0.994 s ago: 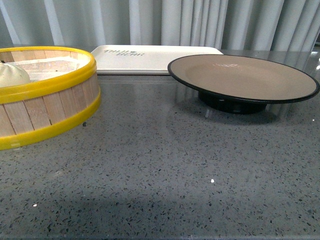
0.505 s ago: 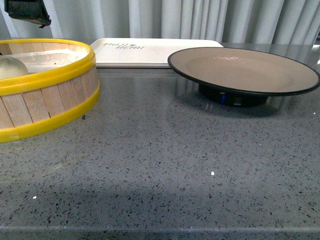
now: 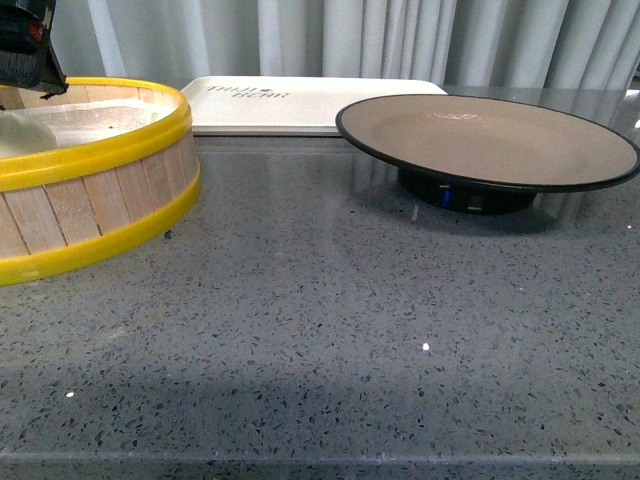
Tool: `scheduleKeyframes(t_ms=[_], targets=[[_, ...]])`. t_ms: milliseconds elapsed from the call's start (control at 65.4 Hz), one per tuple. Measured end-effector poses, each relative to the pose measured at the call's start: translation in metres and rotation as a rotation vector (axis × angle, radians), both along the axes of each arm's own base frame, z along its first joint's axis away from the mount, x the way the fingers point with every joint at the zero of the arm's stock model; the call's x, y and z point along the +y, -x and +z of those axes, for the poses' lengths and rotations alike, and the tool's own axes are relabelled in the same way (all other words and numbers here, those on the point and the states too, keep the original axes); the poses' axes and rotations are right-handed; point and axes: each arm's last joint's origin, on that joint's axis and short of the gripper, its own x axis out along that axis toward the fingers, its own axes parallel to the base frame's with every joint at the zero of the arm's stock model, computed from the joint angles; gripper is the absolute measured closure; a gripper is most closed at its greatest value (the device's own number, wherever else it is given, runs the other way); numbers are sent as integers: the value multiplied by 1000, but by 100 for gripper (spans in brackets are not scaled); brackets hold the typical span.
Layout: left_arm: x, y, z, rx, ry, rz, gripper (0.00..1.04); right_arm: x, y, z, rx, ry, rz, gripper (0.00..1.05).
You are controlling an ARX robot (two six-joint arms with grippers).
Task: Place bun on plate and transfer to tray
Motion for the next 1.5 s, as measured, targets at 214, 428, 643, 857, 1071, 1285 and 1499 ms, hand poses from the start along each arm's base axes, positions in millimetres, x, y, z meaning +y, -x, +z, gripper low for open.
scheduleKeyframes(t_ms=[214,428,643,857,1071,1285,1499], targets=[[7,-5,-15,66,0,5,7,0,0,0,0,0,0,8],[8,-10,-24,95,-2,10,7,0,0,0,0,0,0,8],[8,-11,-26,99,-6,14,18,0,0,0,0,0,0,8],[7,-11,-27,100,-7,12,50,0,0,0,0,0,0,8],[2,-11,-25,96,-11,-7,88,0,0,0,0,0,0,8],[-4,-9,-10,60,-13,-30,100,0,0,0,0,0,0,8],[-22,-11,23,-30,-5,-74,100,0,0,0,0,0,0,8]])
